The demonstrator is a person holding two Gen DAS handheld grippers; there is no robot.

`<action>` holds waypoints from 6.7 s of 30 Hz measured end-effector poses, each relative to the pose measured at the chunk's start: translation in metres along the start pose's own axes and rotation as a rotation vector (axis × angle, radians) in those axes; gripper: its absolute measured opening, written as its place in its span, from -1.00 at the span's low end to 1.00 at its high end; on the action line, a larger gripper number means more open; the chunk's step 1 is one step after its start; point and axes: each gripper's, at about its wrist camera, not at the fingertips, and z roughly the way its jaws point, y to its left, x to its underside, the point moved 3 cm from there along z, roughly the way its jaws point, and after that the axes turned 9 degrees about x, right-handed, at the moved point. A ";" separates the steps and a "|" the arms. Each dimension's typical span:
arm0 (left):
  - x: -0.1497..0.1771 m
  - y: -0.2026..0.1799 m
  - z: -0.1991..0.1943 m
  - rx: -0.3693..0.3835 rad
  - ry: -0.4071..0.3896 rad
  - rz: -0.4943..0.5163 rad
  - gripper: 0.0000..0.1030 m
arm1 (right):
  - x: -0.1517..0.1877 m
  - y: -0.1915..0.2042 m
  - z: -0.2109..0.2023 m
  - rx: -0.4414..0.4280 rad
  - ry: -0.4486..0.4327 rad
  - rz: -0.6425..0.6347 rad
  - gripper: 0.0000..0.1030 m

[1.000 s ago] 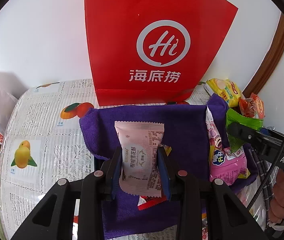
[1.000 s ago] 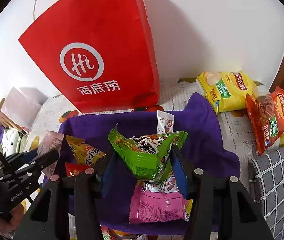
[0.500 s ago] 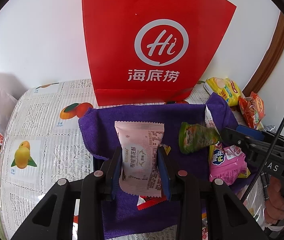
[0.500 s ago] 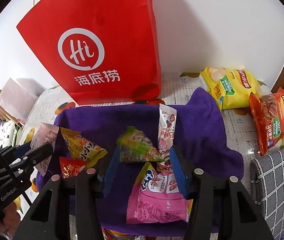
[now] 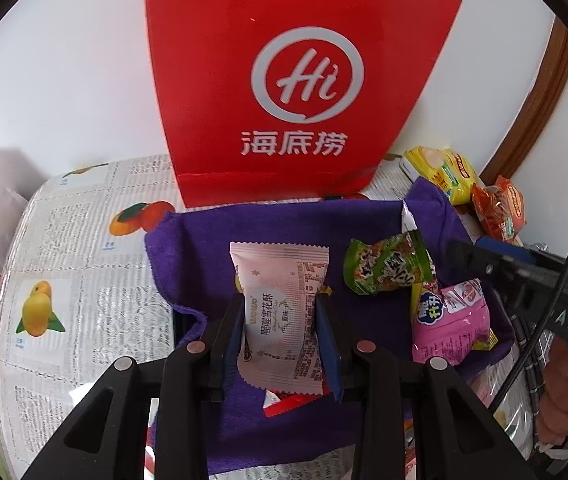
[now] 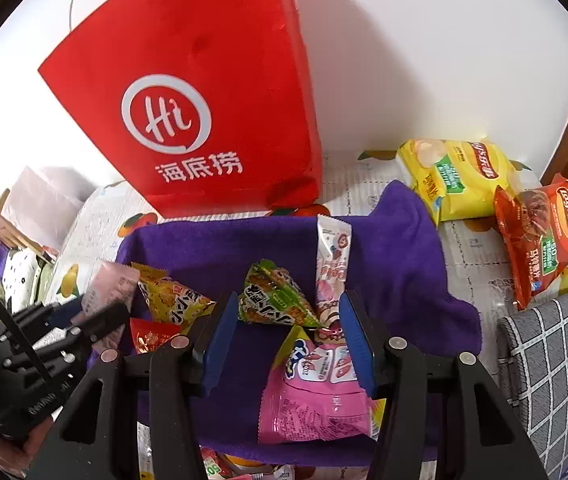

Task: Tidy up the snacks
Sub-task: 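Lower the wafer packet onto the towel and open the left tool, then reach the right tool to the pink silver-banded packet and grasp it, then grasp the red-white strawberry bag with the left tool while the right tool lifts the pink packet, then carry both packets over the purple towel with both tools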

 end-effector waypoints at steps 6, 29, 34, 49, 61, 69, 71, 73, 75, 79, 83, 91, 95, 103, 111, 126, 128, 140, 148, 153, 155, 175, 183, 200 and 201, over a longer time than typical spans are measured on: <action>0.003 -0.006 0.006 0.001 0.020 0.018 -0.33 | -0.003 -0.012 -0.003 -0.009 0.003 0.051 0.01; 0.004 -0.008 0.008 0.056 0.050 -0.006 -0.07 | -0.001 -0.009 -0.003 -0.014 0.014 0.052 0.05; 0.002 -0.011 0.003 0.055 0.036 0.000 -0.03 | 0.000 -0.006 -0.009 -0.013 0.001 0.043 0.05; -0.004 -0.023 -0.045 0.050 -0.080 0.054 -0.03 | 0.042 -0.016 -0.071 0.035 -0.080 0.045 0.04; 0.036 -0.034 -0.066 0.089 -0.055 0.020 -0.03 | 0.127 -0.029 -0.090 0.046 -0.038 0.026 0.04; 0.076 -0.032 -0.066 0.048 0.003 0.009 -0.03 | 0.153 -0.005 -0.062 0.003 -0.021 -0.066 0.32; 0.082 -0.032 -0.067 0.052 0.007 0.015 -0.03 | 0.155 -0.005 -0.049 0.011 -0.005 -0.056 0.32; 0.086 -0.031 -0.066 0.050 0.014 0.020 -0.03 | 0.158 -0.002 -0.038 -0.007 0.013 -0.066 0.32; 0.089 -0.030 -0.063 0.045 0.024 0.022 -0.03 | 0.163 0.003 -0.031 -0.008 0.041 -0.092 0.19; 0.097 -0.027 -0.054 0.051 0.045 0.005 -0.03 | 0.172 0.010 -0.031 -0.010 0.042 -0.130 -0.17; 0.107 -0.029 -0.045 0.051 0.072 0.007 -0.03 | 0.175 -0.002 -0.046 -0.060 0.024 -0.064 -0.22; 0.124 -0.044 -0.019 0.077 0.127 0.031 -0.03 | 0.182 -0.027 -0.089 -0.086 -0.041 0.023 -0.22; 0.133 -0.052 0.004 0.098 0.178 0.047 -0.03 | 0.190 -0.041 -0.099 -0.074 -0.046 0.053 -0.22; 0.143 -0.057 0.009 0.190 0.200 0.050 0.16 | 0.208 -0.046 -0.114 -0.119 -0.034 0.068 -0.22; 0.152 -0.080 0.013 0.143 0.221 0.128 0.51 | 0.217 -0.043 -0.117 -0.131 -0.017 0.062 -0.22; 0.163 -0.100 0.013 -0.003 0.112 0.192 0.16 | 0.233 -0.074 -0.119 -0.131 0.036 0.166 -0.22; 0.163 -0.101 0.012 0.006 0.116 0.185 -0.10 | 0.234 -0.073 -0.117 -0.135 0.048 0.171 -0.22; 0.161 -0.077 0.001 0.123 0.151 0.096 -0.61 | 0.235 -0.061 -0.125 -0.129 0.044 0.149 -0.22; 0.155 -0.071 -0.026 0.112 0.116 0.090 -0.61 | 0.229 -0.057 -0.134 -0.130 0.024 0.137 -0.22; 0.133 -0.072 -0.052 0.094 0.061 0.106 -0.61 | 0.206 -0.054 -0.143 -0.106 -0.019 0.127 -0.22; 0.120 -0.071 -0.062 0.086 0.036 0.113 -0.61 | 0.191 -0.051 -0.148 -0.087 -0.046 0.115 -0.22; 0.002 -0.045 -0.080 0.032 -0.130 0.119 -0.61 | 0.054 -0.018 -0.136 -0.032 -0.166 0.078 -0.22; -0.006 -0.027 -0.054 0.016 -0.115 0.085 -0.61 | 0.035 -0.008 -0.114 -0.039 -0.149 0.061 -0.22; -0.006 0.001 -0.036 -0.004 -0.081 0.012 -0.61 | 0.006 0.017 -0.071 -0.097 -0.125 0.038 -0.22; -0.006 0.000 -0.035 -0.005 -0.079 0.013 -0.61 | 0.006 0.017 -0.069 -0.095 -0.123 0.031 -0.22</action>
